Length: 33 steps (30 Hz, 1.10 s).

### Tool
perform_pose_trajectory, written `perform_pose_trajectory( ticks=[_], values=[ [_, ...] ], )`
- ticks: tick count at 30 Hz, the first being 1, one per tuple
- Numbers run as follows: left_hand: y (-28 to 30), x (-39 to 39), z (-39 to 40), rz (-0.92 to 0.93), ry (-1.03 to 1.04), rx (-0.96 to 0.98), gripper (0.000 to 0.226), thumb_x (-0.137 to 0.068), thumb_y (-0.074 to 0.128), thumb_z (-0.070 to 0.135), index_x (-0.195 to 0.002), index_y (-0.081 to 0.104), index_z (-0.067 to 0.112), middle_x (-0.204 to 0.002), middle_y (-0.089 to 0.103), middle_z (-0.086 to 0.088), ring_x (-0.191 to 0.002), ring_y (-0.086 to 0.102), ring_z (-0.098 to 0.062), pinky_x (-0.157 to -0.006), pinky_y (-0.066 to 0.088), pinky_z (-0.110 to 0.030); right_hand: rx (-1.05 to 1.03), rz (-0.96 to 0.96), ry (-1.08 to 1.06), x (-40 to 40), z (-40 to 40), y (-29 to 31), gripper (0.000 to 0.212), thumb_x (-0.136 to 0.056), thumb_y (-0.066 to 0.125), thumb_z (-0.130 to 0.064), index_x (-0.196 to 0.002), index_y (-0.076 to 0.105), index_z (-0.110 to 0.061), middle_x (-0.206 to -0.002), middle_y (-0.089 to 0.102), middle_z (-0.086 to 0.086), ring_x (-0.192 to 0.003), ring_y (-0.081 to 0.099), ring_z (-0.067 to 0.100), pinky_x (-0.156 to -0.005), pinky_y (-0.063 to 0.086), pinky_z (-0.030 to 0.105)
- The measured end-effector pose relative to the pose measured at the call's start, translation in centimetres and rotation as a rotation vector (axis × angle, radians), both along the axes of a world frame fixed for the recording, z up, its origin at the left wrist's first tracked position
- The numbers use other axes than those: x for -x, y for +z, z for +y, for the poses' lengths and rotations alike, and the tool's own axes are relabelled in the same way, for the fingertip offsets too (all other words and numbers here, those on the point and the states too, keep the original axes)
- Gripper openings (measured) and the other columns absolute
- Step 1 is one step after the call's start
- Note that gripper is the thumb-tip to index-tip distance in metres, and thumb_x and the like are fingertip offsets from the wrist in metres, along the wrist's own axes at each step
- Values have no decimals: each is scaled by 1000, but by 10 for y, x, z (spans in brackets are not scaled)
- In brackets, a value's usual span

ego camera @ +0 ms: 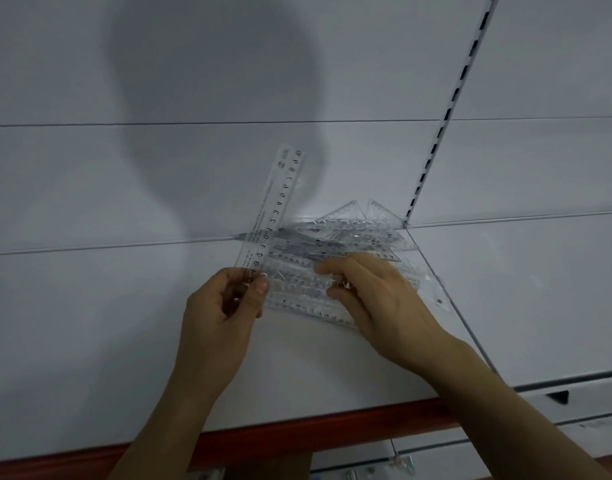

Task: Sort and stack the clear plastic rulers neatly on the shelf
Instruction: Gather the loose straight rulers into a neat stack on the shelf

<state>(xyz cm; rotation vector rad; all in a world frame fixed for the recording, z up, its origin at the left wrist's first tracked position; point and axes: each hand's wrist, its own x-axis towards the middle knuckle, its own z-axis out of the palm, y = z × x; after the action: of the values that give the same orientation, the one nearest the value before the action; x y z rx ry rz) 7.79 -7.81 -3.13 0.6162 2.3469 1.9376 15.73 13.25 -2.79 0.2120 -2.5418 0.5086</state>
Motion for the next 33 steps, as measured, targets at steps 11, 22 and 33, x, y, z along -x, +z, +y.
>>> perform_pose_trajectory(
  ticks=[11,22,33],
  values=[
    [39,-27,103,-42,-105,-190,21,-101,55,14,-88,66,2,-55,49,4,-48,39,-9,-44,35,-17,489,-70,-287,-110,112,15,8,-95,63,-30,-92,70,-30,-80,67,-17,-70,62,11,-61,48,18],
    [42,-162,324,7,-424,-224,32,-108,38,14,-93,66,11,-67,59,-8,-54,45,-17,-47,34,-21,830,111,-660,-303,284,-1,24,-108,41,-19,-98,63,-24,-58,55,-3,-49,45,9,-52,37,25],
    [46,-284,548,-17,-981,-66,25,-87,44,16,-104,61,12,-74,56,-5,-62,43,-15,-61,34,-34,1022,265,-852,-475,417,9,20,-104,49,-13,-114,64,-22,-82,71,9,-49,52,18,-48,43,25]
  ],
)
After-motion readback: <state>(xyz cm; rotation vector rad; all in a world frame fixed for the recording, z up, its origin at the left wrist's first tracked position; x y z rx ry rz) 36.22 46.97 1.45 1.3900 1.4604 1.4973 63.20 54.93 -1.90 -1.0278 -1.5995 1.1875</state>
